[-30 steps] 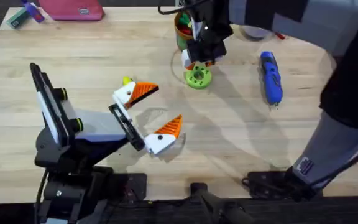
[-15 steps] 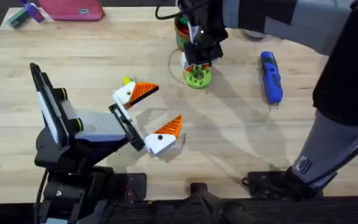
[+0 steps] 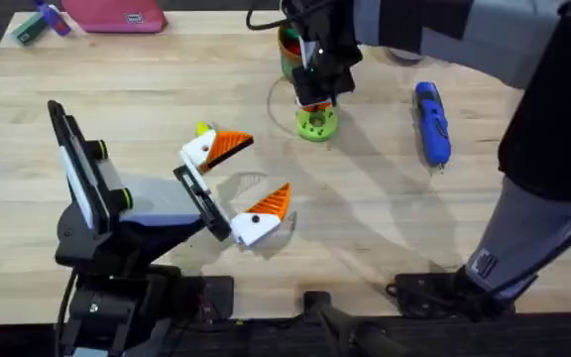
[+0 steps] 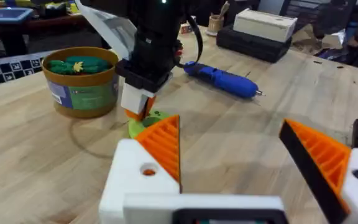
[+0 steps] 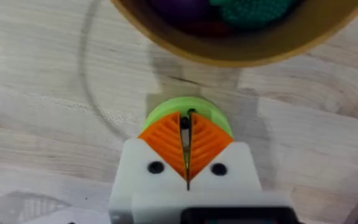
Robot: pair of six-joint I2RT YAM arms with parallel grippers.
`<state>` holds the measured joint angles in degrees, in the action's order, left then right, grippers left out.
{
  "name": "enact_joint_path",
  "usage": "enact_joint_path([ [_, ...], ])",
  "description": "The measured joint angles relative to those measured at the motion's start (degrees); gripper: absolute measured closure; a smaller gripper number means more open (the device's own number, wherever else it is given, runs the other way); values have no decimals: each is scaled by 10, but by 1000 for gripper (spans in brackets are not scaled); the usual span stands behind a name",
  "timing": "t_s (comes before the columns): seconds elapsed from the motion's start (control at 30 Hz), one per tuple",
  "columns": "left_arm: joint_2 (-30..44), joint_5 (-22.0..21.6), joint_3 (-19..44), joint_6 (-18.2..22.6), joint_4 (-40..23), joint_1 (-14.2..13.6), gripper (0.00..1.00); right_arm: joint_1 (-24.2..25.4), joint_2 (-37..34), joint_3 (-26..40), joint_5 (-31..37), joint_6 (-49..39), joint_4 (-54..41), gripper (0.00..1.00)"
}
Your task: Pick up the gripper from the table and insert it into the empty holder that is missing its gripper. Then pick up a screw, insert it into the mounting hole, and use the screwdriver to tighten it. Finally, clean up the table by picking up the vegetable and placing it into the bucket.
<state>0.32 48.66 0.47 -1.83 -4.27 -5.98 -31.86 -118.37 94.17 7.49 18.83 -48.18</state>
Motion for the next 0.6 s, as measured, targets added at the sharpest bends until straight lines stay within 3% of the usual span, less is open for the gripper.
enact_joint_path([
  [0.3, 0, 0, 0, 0, 0, 0, 16, 0, 0, 11, 0, 0, -16, 995],
  [0.6, 0, 0, 0, 0, 0, 0, 14, 0, 0, 118, 0, 0, -118, 996],
])
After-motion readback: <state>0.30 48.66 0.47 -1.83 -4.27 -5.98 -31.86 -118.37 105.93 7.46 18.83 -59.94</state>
